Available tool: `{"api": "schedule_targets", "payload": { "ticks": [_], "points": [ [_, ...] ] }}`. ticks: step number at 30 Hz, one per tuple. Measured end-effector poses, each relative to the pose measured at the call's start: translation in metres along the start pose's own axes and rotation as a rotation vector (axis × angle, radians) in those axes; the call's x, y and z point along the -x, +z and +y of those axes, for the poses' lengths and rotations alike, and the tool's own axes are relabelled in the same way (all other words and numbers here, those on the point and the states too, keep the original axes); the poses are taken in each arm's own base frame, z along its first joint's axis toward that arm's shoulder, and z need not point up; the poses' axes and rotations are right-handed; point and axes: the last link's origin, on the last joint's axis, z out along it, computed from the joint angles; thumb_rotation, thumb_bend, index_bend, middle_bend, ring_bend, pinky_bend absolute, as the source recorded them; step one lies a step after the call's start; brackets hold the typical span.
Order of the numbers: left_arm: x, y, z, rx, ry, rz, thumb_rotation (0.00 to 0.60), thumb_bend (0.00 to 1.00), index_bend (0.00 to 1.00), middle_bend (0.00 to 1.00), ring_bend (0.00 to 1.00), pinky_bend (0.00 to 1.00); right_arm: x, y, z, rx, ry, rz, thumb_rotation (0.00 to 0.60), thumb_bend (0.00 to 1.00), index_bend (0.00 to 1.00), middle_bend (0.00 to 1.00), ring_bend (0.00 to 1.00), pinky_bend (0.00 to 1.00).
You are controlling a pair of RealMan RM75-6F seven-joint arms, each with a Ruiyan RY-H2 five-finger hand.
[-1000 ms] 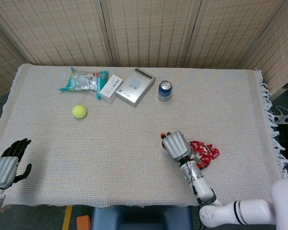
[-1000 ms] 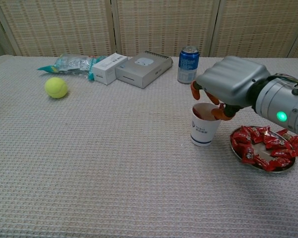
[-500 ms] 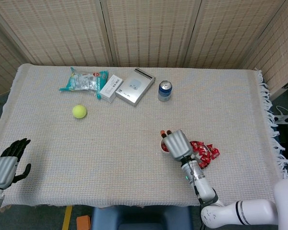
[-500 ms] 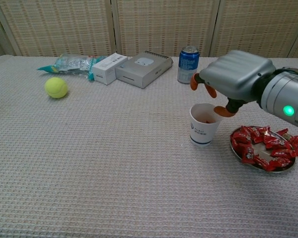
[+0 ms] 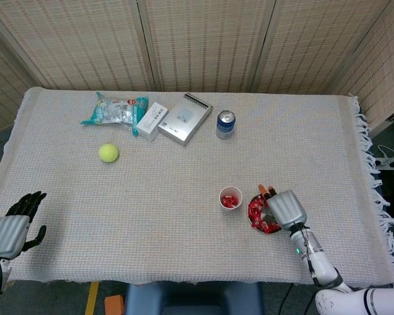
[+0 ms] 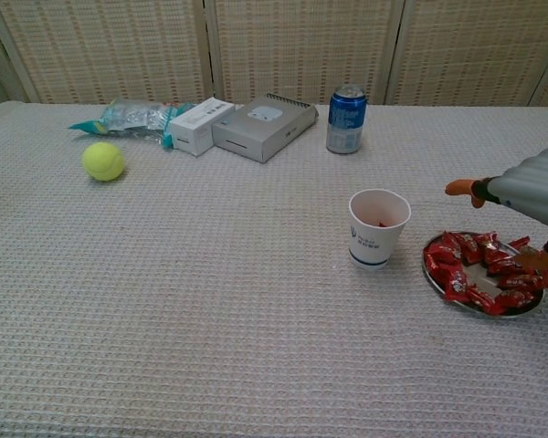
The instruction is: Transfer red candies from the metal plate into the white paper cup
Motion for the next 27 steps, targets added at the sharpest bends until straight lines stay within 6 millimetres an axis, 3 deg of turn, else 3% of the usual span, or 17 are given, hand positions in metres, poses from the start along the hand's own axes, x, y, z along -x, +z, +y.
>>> {"api": "schedule_targets", "payload": {
  "ticks": [6, 27],
  "points": [
    [0.000, 0.000, 0.000, 0.000, -0.001, -0.002, 0.600, 0.47, 0.00, 0.02, 0.00, 0.17, 0.013, -0.003, -0.004, -0.055, -0.002, -0.034, 0.600, 0.19, 0.00, 0.13, 0.74, 1.00],
    [0.001, 0.001, 0.000, -0.003, -0.004, -0.007, 0.600, 0.47, 0.00, 0.04, 0.00, 0.18, 0.015, 0.000, -0.025, -0.096, -0.041, -0.073, 0.600, 0.16, 0.00, 0.06, 0.73, 1.00]
  ]
}}
